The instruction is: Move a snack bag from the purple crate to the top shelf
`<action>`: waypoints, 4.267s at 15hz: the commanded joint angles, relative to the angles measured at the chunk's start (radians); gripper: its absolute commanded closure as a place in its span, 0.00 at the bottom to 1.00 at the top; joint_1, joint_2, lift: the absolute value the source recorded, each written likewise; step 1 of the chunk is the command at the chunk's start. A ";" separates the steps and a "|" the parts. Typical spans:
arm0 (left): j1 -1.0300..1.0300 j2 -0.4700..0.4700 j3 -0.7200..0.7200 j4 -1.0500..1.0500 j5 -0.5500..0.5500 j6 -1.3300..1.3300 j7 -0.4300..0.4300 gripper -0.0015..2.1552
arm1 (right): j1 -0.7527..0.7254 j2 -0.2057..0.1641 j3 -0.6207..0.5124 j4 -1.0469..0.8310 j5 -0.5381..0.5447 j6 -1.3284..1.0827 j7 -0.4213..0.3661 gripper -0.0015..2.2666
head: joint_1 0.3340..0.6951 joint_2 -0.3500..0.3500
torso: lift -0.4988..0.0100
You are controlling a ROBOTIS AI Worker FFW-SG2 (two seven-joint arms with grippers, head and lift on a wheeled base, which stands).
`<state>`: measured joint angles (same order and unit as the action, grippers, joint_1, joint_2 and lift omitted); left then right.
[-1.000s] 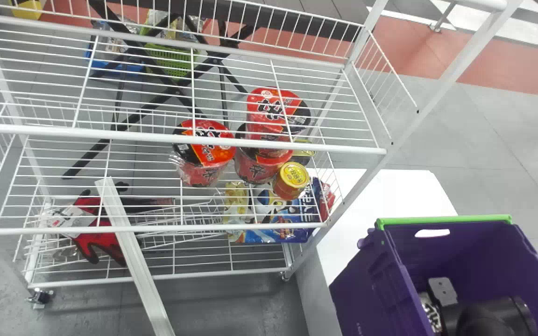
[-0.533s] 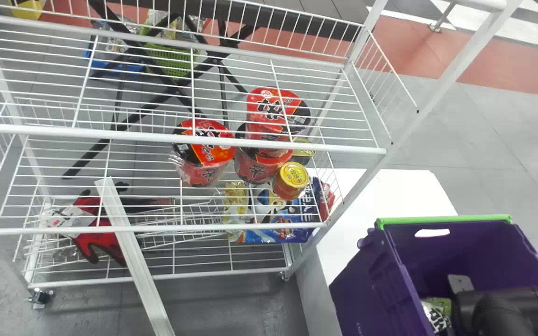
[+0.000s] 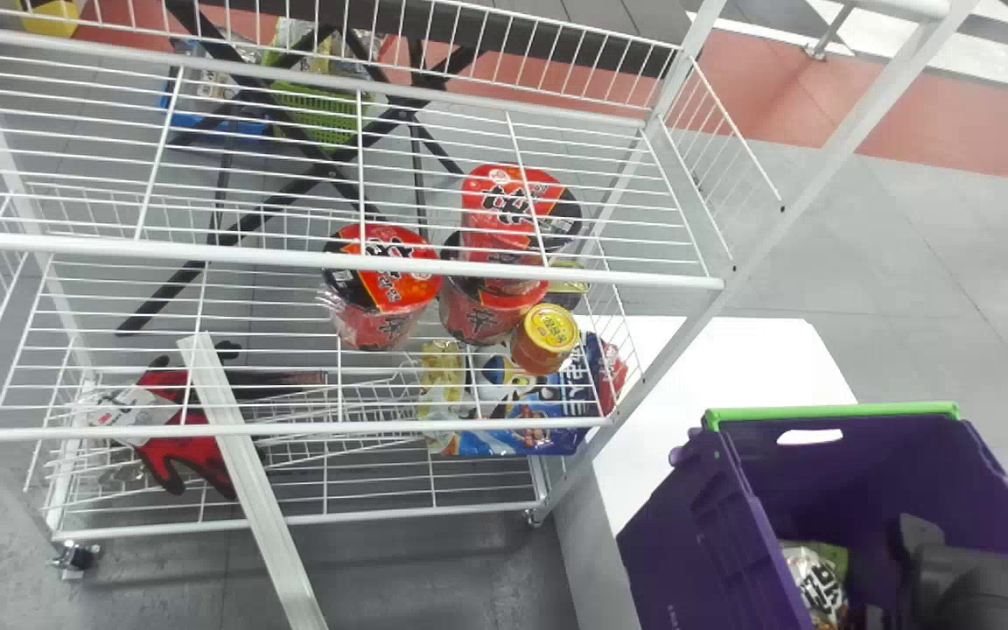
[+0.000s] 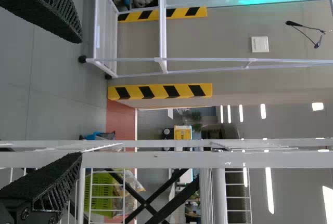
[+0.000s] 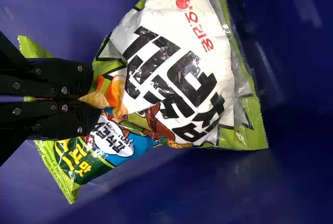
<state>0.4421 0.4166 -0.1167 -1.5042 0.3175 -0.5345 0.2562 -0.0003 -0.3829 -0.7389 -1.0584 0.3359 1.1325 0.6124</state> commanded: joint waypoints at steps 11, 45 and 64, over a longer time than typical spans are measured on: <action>0.004 -0.005 0.003 -0.001 -0.003 0.000 0.000 0.01 | 0.062 0.122 -0.080 -0.279 0.012 0.195 0.081 0.94 | 1.00 0.00 | 0.17; 0.119 -0.214 0.117 -0.102 -0.129 0.058 -0.038 0.01 | 0.210 0.108 -0.057 -0.627 -0.026 0.440 0.187 0.94 | 1.00 0.00 | 0.44; 0.066 -0.254 0.063 -0.088 -0.189 0.150 -0.031 0.01 | 0.269 0.044 -0.123 -0.607 -0.110 0.419 0.187 0.94 | 1.00 0.00 | 0.58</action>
<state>0.5058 0.1626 -0.0534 -1.5924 0.1320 -0.3840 0.2255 0.2669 -0.3384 -0.8621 -1.6656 0.2255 1.5517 0.7991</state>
